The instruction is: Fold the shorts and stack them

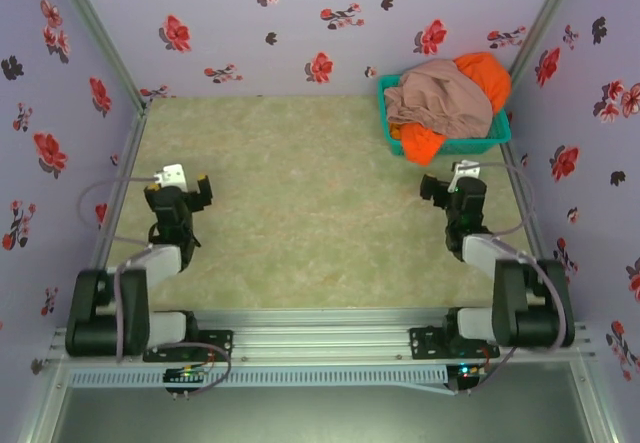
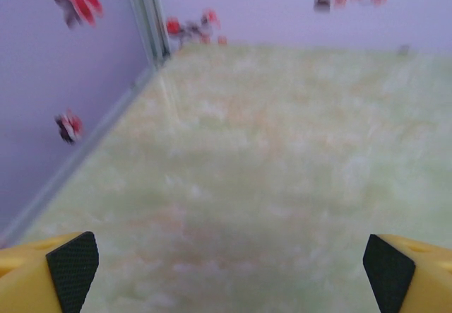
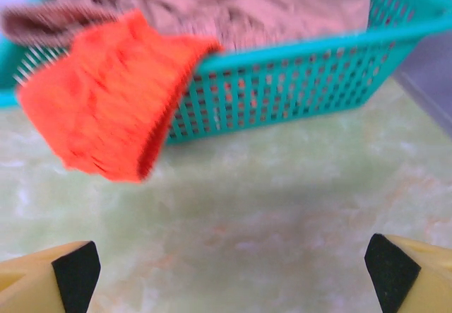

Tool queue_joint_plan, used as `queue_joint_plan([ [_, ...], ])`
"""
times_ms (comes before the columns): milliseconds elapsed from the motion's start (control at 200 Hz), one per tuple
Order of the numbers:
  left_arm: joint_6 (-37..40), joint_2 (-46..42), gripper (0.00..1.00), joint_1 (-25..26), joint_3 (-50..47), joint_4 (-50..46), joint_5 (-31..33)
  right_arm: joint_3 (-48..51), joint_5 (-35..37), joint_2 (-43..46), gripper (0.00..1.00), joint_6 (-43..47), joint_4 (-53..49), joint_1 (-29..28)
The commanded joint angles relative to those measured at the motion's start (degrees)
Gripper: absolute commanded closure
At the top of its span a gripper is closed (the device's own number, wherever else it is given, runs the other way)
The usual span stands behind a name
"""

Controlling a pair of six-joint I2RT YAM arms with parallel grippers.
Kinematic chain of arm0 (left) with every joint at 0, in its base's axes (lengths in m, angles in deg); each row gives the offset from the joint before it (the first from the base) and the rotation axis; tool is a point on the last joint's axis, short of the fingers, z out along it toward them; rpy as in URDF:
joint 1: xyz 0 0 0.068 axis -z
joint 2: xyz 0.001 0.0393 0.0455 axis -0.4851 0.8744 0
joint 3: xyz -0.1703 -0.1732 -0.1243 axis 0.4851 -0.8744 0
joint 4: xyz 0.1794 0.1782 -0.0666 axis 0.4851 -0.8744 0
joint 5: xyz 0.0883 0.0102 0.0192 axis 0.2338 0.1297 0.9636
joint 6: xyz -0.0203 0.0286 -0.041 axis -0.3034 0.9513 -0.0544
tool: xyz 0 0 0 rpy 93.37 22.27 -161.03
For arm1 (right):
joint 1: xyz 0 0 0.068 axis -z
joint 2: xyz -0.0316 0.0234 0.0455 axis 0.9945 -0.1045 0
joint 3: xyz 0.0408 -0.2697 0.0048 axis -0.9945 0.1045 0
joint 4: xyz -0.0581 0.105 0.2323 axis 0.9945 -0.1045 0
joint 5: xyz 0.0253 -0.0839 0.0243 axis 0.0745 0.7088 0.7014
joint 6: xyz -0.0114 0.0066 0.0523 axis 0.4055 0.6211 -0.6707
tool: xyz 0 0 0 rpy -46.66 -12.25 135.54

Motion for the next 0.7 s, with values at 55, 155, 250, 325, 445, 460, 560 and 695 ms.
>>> queue_joint_plan([
  [55,-11.1,-17.4,0.01,-0.2,5.7,-23.3,-1.4,-9.0,0.5,10.6,0.01,-2.9,-18.0,-1.0],
  [155,-17.2,-25.6,0.01,-0.1,8.5,-32.1,-9.2,-16.5,-3.0,10.6,0.01,-3.0,-25.3,-1.5],
  [250,-20.1,-29.6,0.00,-0.2,12.6,-39.8,-18.9,-25.4,-4.2,5.9,0.01,-3.0,-31.4,-2.0],
  [325,-20.1,-30.4,0.00,-0.1,16.2,-45.8,-27.0,-32.8,-4.8,0.0,0.01,-2.7,-35.2,-2.3],
  [445,-17.6,-30.4,0.01,-0.1,21.3,-55.3,-36.3,-46.1,-4.4,-11.3,0.01,-2.5,-42.5,-2.8],
  [460,-17.1,-30.4,0.00,-0.1,21.6,-56.5,-36.9,-47.7,-4.3,-12.8,0.01,-2.4,-43.3,-2.9],
  [560,-14.0,-30.9,0.01,0.0,22.7,-61.5,-38.6,-57.8,-2.9,-22.0,0.03,-2.3,-47.1,-3.0],
  [695,-12.3,-32.0,0.01,0.0,21.8,-63.9,-38.9,-69.9,-0.1,-33.7,0.13,-1.6,-51.0,-3.0],
])
